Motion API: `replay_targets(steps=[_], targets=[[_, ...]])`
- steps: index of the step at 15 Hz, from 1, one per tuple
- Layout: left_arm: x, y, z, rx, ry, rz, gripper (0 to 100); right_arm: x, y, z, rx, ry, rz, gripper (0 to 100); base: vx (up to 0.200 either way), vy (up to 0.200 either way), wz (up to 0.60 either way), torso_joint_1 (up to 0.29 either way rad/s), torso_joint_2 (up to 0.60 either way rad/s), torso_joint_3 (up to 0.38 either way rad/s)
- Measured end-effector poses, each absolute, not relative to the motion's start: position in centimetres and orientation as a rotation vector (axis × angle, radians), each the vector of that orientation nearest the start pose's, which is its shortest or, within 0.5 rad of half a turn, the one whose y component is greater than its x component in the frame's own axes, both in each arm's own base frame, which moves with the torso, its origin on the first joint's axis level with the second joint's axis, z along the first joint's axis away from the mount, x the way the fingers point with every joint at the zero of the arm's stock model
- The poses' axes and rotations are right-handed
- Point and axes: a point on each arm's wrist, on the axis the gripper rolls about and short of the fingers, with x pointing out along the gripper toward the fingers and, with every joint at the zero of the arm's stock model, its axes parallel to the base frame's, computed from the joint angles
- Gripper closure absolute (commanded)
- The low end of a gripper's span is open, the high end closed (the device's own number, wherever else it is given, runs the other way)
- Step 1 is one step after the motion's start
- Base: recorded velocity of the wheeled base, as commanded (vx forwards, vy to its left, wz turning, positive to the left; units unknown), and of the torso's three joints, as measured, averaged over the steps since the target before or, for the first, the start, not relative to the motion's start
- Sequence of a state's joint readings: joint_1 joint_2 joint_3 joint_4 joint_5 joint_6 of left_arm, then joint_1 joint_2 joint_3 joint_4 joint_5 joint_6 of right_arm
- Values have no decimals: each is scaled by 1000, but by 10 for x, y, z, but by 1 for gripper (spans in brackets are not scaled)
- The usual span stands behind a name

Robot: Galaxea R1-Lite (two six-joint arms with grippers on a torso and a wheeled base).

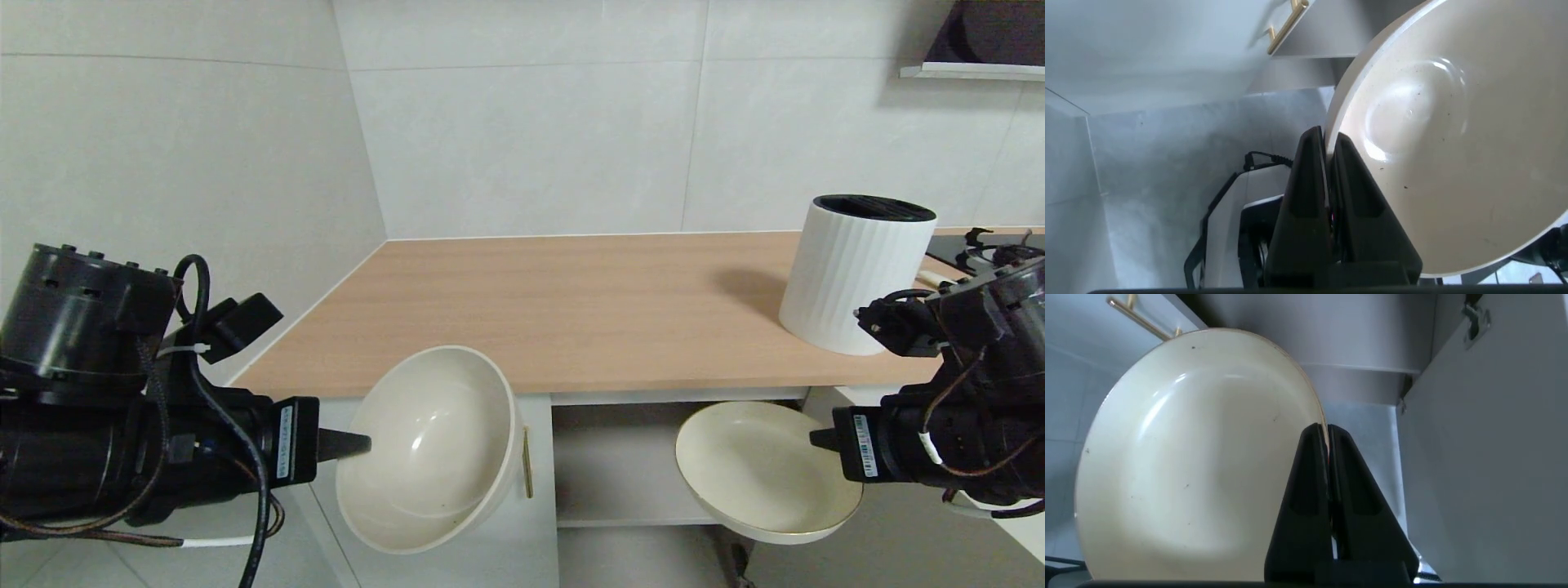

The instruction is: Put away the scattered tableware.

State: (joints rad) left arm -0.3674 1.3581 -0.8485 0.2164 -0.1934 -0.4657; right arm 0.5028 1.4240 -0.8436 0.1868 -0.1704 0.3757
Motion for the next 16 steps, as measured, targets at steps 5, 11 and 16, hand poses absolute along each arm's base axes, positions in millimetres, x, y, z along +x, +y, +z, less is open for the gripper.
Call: replay_targets(steps=[5, 11, 16], targets=[[187, -77, 205, -369, 845, -354, 100, 193, 102, 190, 98, 782, 171, 100, 0, 0, 0, -30, 71, 36], [188, -77, 203, -368, 856, -350, 100, 193, 102, 190, 96, 785, 171, 100, 0, 0, 0, -177, 441, 262], [189, -77, 202, -367, 859, -349, 100, 193, 102, 190, 96, 785, 171, 100, 0, 0, 0, -161, 467, 303]])
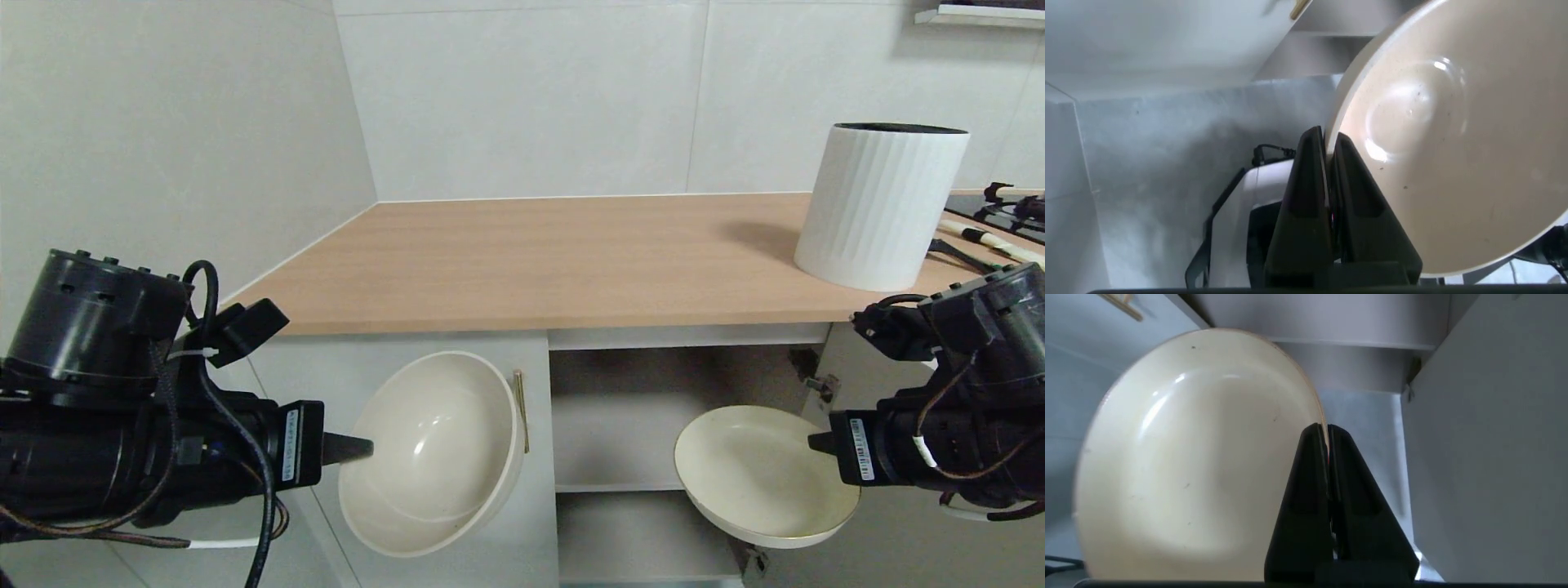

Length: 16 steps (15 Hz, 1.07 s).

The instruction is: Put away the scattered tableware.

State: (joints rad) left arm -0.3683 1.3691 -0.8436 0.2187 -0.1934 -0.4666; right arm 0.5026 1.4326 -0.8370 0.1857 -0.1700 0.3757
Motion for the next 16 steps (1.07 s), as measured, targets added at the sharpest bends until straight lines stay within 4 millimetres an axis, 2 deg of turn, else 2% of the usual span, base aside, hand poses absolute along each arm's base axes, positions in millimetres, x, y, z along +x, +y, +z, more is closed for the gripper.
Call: replay_targets(steps=[7, 13, 16], targets=[[188, -80, 200, -362, 871, -355, 100, 193, 102, 189, 96, 786, 170, 100, 0, 0, 0, -96, 399, 298], [189, -81, 198, -358, 879, -359, 100, 201, 106, 187, 105, 764, 177, 100, 0, 0, 0, -9, 30, 15], [194, -85, 192, -350, 910, -352, 100, 216, 112, 172, 99, 798, 168, 100, 0, 0, 0, 0, 0, 0]])
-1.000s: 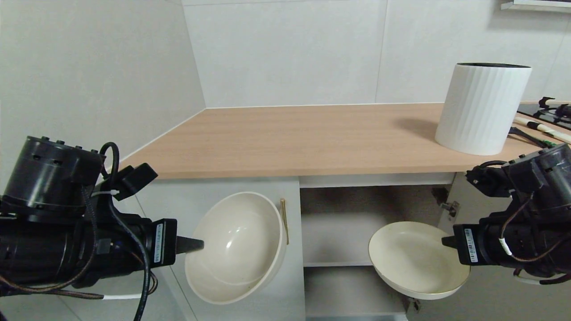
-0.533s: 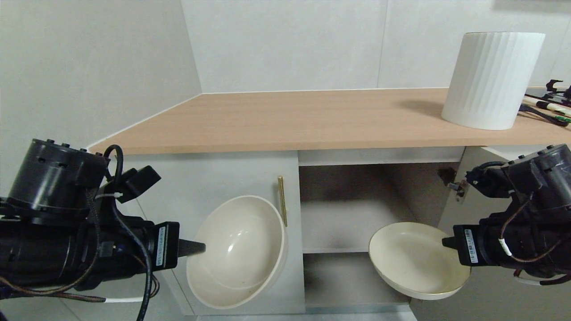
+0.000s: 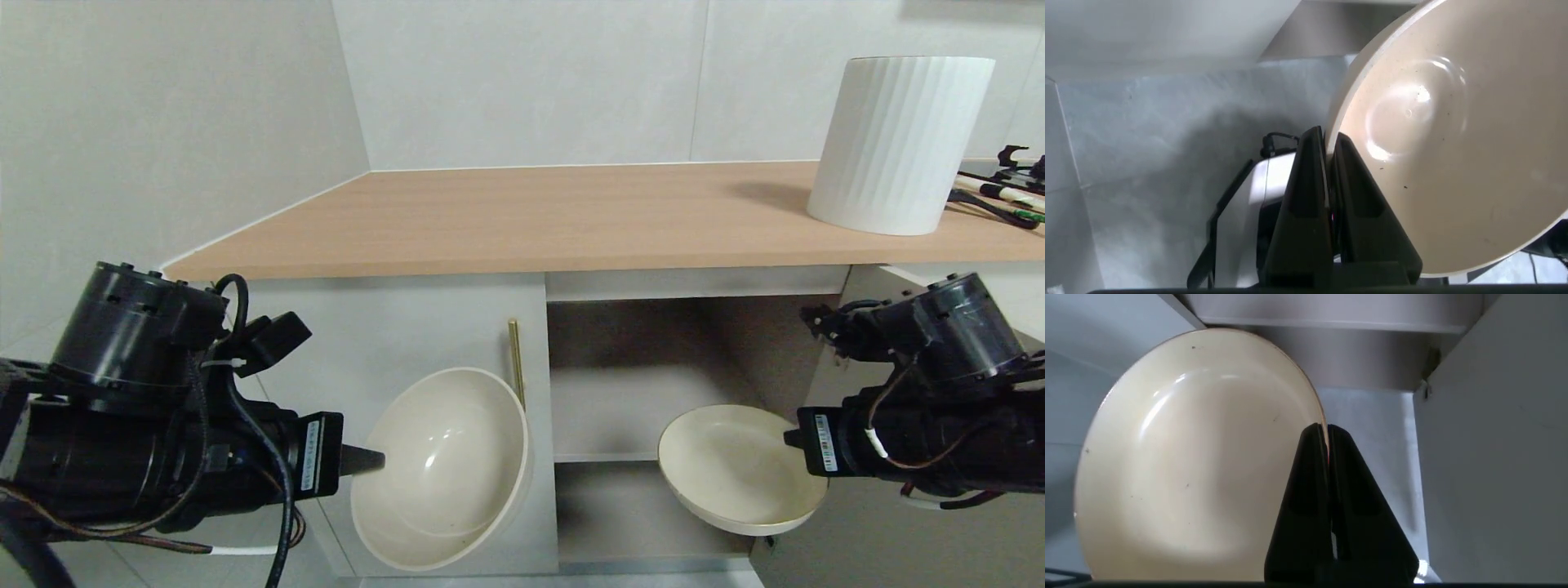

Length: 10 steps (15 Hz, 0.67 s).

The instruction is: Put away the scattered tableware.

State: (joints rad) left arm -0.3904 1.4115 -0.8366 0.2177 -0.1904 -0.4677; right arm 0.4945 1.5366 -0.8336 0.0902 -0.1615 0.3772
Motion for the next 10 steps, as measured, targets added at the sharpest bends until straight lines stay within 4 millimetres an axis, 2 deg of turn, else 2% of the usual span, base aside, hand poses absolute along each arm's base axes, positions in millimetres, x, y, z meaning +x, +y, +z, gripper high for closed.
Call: replay_targets(steps=[7, 10], targets=[[198, -86, 188, -348, 927, -345, 100, 286, 140, 112, 210, 705, 214, 100, 0, 0, 0, 0, 0, 0], [197, -86, 188, -347, 927, -347, 100, 312, 144, 86, 214, 702, 196, 100, 0, 0, 0, 0, 0, 0]])
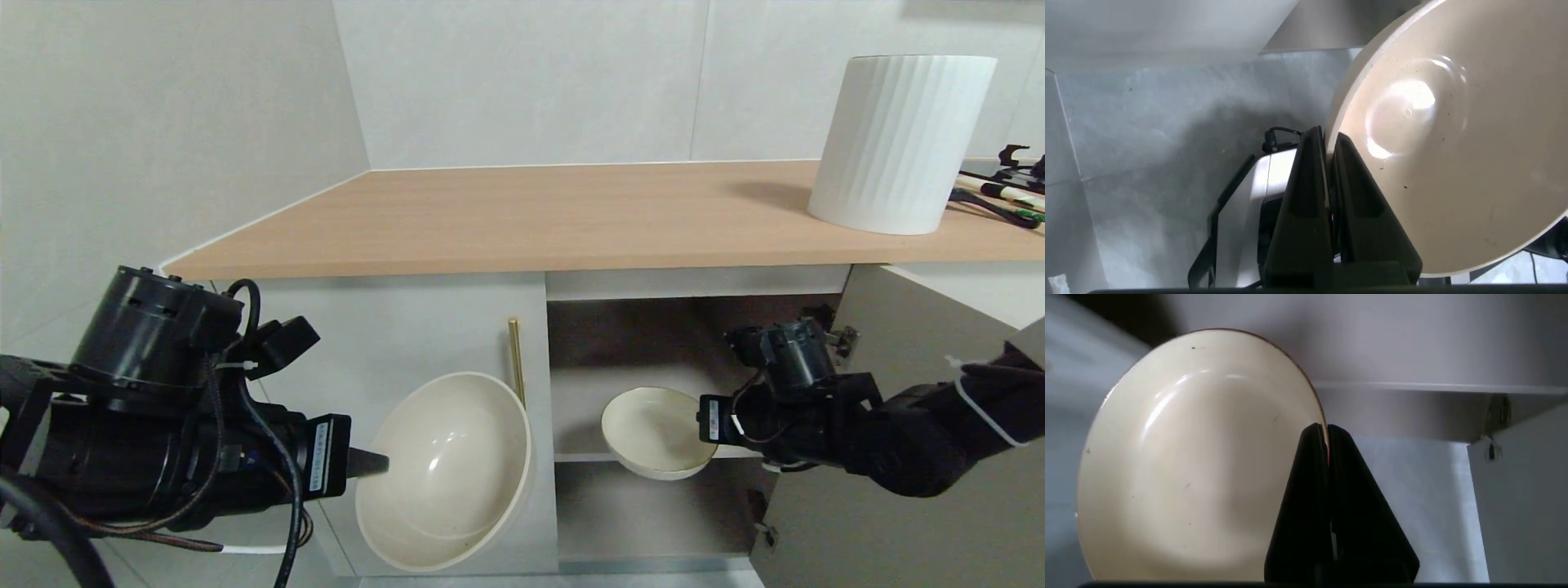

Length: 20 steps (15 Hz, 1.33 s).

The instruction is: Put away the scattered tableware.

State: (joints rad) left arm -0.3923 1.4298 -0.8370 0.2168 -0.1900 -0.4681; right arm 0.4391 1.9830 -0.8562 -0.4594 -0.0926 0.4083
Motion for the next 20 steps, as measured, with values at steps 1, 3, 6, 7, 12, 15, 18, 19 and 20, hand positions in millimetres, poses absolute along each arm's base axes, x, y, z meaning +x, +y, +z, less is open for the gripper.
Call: replay_targets(steps=[1, 3, 6, 7, 12, 15, 18, 19, 20], targets=[[197, -87, 188, -345, 928, -349, 100, 323, 145, 79, 215, 705, 185, 100, 0, 0, 0, 0, 0, 0], [197, -87, 188, -343, 929, -351, 100, 344, 147, 69, 218, 699, 164, 100, 0, 0, 0, 0, 0, 0], [196, -88, 188, -342, 928, -357, 100, 374, 153, 53, 214, 706, 140, 100, 0, 0, 0, 0, 0, 0], [195, -89, 188, -342, 930, -358, 100, 380, 153, 46, 209, 715, 128, 100, 0, 0, 0, 0, 0, 0], [195, -89, 184, -338, 945, -356, 100, 414, 137, 6, 189, 723, -8, 100, 0, 0, 0, 0, 0, 0], [195, -89, 184, -336, 945, -357, 100, 421, 137, -13, 155, 738, -44, 100, 0, 0, 0, 0, 0, 0], [195, -89, 184, -334, 942, -353, 100, 423, 138, -24, 149, 751, -49, 100, 0, 0, 0, 0, 0, 0], [195, -89, 184, -334, 943, -353, 100, 425, 139, -25, 149, 747, -51, 100, 0, 0, 0, 0, 0, 0], [195, -89, 184, -334, 943, -353, 100, 428, 140, -27, 141, 733, -75, 100, 0, 0, 0, 0, 0, 0]])
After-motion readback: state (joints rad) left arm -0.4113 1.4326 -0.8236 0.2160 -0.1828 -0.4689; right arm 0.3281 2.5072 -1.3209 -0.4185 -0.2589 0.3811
